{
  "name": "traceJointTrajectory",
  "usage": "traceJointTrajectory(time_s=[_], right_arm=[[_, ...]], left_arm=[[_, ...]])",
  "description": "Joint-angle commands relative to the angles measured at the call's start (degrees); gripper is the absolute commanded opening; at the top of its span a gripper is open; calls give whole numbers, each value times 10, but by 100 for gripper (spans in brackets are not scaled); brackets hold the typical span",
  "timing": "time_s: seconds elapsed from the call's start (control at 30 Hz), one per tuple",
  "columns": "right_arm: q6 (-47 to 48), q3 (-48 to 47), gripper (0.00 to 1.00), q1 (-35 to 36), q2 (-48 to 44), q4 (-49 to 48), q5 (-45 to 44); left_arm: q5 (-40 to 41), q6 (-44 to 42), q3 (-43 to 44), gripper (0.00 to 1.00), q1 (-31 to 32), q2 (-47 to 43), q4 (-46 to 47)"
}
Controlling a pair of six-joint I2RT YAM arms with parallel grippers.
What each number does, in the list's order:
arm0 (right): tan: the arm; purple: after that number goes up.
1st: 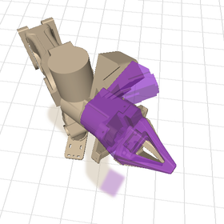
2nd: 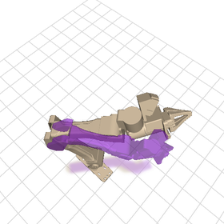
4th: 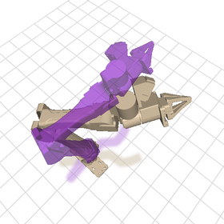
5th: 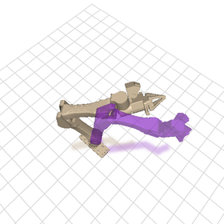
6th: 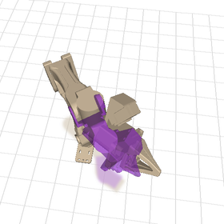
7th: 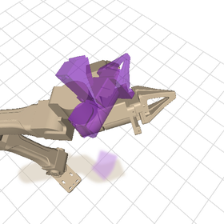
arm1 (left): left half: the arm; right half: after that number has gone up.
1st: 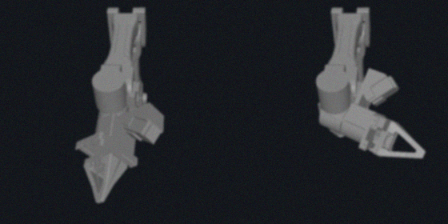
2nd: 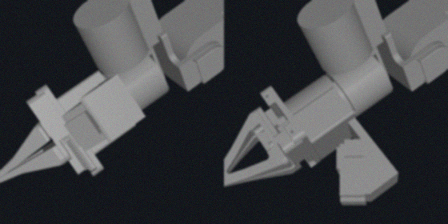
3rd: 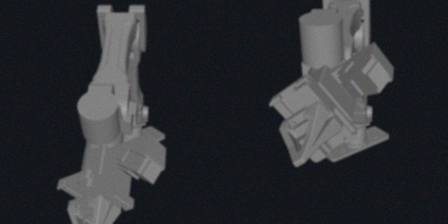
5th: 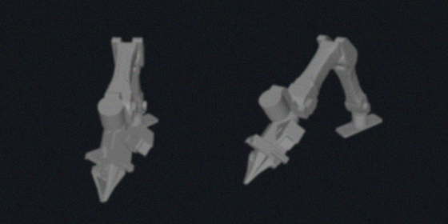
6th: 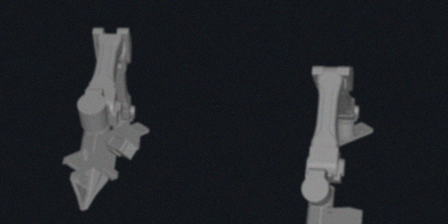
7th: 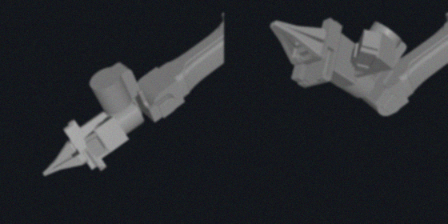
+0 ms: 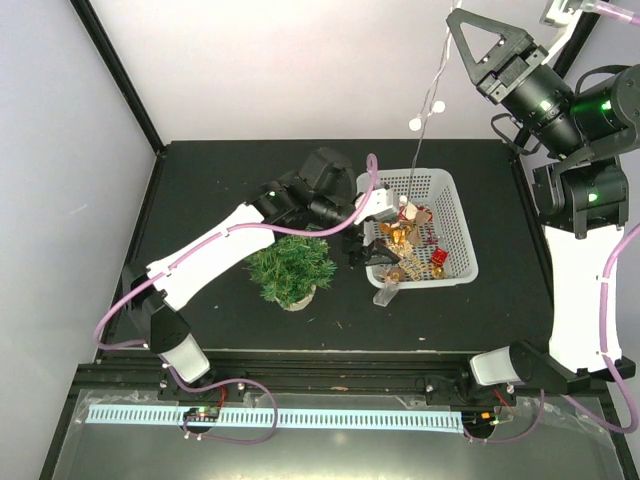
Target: Decorate the small christmas tree
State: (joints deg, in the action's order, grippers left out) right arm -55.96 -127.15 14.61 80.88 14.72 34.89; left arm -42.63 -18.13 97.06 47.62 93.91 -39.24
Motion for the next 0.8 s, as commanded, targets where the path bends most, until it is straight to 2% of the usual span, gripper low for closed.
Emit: traceJointTrajectory(time_s=[0.0, 0.1, 0.3, 0.37, 0.47, 0.6, 0.63, 0.77], right_arm=[[-21, 3, 1, 2, -5, -37, 13], [-19, 12, 1, 3, -10, -40, 12], [-21, 35, 1, 2, -20, -55, 13], [-14, 36, 1, 2, -22, -46, 12], [-3, 42, 1, 2, -24, -36, 6], [10, 58, 1, 2, -33, -30, -5], [16, 64, 1, 2, -36, -24, -10], [39, 104, 1, 1, -62, -9, -35]], left_arm=[[-10, 42, -6, 99, 7, 17, 95], [-19, 57, -8, 99, 13, 26, 119], [8, 88, -72, 97, 19, 13, 232], [7, 90, -71, 83, 19, 14, 233], [11, 82, -72, 55, 18, 11, 225], [17, 72, -74, 5, 13, 0, 205], [21, 73, -74, 2, 11, -6, 202], [36, 68, -62, 2, 9, -27, 180]])
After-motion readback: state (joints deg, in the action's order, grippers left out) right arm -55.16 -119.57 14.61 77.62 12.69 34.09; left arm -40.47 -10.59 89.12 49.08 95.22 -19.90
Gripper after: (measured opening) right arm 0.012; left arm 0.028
